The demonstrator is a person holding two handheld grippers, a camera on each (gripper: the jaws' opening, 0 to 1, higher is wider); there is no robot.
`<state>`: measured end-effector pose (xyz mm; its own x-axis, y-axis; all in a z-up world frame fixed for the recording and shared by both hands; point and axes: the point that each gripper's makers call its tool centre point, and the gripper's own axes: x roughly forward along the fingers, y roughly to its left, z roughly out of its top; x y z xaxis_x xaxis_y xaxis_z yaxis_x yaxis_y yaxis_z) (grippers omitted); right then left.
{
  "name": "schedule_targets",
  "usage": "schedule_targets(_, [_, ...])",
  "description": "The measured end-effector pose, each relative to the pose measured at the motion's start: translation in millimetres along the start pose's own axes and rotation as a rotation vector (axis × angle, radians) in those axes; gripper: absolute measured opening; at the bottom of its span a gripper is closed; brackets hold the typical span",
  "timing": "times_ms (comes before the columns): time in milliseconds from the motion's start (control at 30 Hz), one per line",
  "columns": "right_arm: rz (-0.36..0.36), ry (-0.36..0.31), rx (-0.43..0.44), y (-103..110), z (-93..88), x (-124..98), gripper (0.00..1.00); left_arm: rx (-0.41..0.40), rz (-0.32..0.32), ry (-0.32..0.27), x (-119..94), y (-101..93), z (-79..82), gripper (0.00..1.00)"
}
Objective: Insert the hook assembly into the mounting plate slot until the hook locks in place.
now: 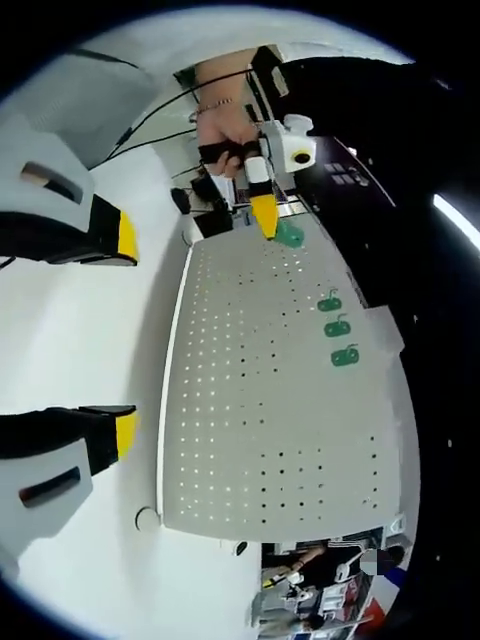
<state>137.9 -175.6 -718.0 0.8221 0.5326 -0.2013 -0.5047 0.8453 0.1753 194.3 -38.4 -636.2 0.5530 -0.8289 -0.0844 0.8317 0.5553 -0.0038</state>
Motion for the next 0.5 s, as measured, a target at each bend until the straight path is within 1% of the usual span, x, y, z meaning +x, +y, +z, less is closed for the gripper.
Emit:
schedule_targets(100, [0.018, -0.075, -0.017, 5, 19.4, -1, 0.53, -0.003, 0.002, 0.0, -1, -0.1, -0.4, 0.02])
schedule_targets(167, [0.046, -0.138, -0.062, 13, 35.2, -3, 0.52, -0.002, 0.012, 0.001, -1, 1.6, -0.9, 0.02])
schedule_targets(200, [0.06, -0.164, -0.061, 16, 40.9, -4, 0.52, -0.004, 0.012, 0.001, -1, 1.7, -1.0, 0.02])
schedule_targets(233, [0.084, -0.185, -0.033, 21, 46.0, -4, 0.53, -0.005, 0.017, 0.0, -1, 2.5, -1.2, 0.02])
schedule_targets(267, [0.092, -0.211, -0.029, 23, 51.8, -5, 0.53, -0.005, 0.022, 0.001, -1, 3.6, -1.7, 0.02])
schedule_targets(333, [0.087, -0.218, -0.059, 24, 56.2, -6, 0.53, -0.008, 0.021, 0.001, -1, 3.3, -1.6, 0.02])
schedule_targets(500, [0.106, -0.207, -0.055, 30, 57.8, -1, 0.52, -0.007, 0.026, 0.001, -2, 4.2, -2.0, 0.02])
